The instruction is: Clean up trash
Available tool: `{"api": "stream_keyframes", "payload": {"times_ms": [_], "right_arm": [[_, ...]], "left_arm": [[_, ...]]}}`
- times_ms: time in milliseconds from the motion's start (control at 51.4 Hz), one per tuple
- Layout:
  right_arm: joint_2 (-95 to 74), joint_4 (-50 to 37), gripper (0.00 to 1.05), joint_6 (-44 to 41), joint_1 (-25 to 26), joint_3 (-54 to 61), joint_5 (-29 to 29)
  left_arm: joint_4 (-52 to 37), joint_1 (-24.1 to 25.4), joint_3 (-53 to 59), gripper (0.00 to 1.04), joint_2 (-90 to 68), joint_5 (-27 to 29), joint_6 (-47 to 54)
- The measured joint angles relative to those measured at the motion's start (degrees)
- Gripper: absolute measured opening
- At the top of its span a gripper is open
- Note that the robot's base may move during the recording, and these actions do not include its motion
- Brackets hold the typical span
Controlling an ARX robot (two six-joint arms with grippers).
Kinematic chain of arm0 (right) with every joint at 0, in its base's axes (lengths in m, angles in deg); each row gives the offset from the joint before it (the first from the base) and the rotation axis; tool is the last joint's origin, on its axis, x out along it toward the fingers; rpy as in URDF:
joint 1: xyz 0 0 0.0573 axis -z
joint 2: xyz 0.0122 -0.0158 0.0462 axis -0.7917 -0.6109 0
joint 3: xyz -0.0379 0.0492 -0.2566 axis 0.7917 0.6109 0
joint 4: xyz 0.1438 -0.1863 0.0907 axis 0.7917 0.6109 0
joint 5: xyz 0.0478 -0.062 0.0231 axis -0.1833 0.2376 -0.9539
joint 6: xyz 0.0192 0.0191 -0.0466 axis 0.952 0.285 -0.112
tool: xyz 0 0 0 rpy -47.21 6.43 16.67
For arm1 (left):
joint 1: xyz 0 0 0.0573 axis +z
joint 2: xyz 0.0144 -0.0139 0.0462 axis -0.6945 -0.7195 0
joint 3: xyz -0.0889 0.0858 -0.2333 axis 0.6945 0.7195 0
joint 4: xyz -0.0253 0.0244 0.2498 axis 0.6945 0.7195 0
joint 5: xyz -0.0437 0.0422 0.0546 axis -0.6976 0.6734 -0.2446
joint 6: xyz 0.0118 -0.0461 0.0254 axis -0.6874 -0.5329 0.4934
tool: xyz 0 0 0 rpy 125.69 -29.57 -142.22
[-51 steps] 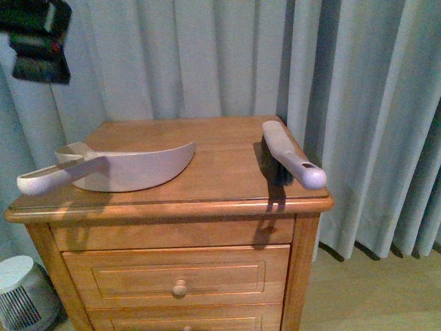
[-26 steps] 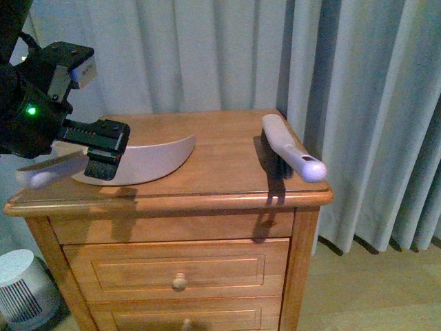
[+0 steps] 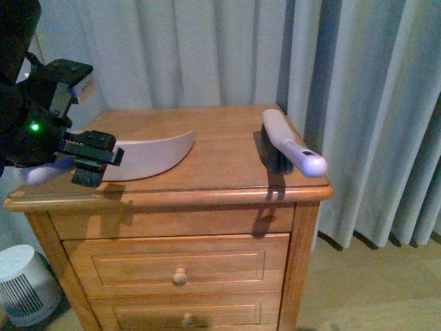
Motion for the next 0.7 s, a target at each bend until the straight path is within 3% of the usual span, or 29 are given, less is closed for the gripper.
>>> {"api": "stream_keyframes", "payload": {"times_ms": [156, 272, 447, 700], "right_arm": [[0.00, 0.00, 0.97, 0.02, 0.00, 0.00, 0.00], [0.00, 0.00, 0.97, 0.02, 0.00, 0.00, 0.00], [0.00, 0.00, 0.97, 0.00, 0.00, 0.00, 0.00], [0.00, 0.00, 0.97, 0.00, 0.00, 0.00, 0.00]], "left_arm": [[-0.20, 0.00, 0.48, 0.42, 0.00, -0.50, 0.09], [-0.59, 0.00, 0.70, 0.28, 0.02, -0.92, -0.11], [-7.06, 0.09, 3.17, 0.27, 2.69, -1.46, -1.64], [-32.26, -0.98, 18.64, 0.27, 21.86, 1.90, 1.64]]}}
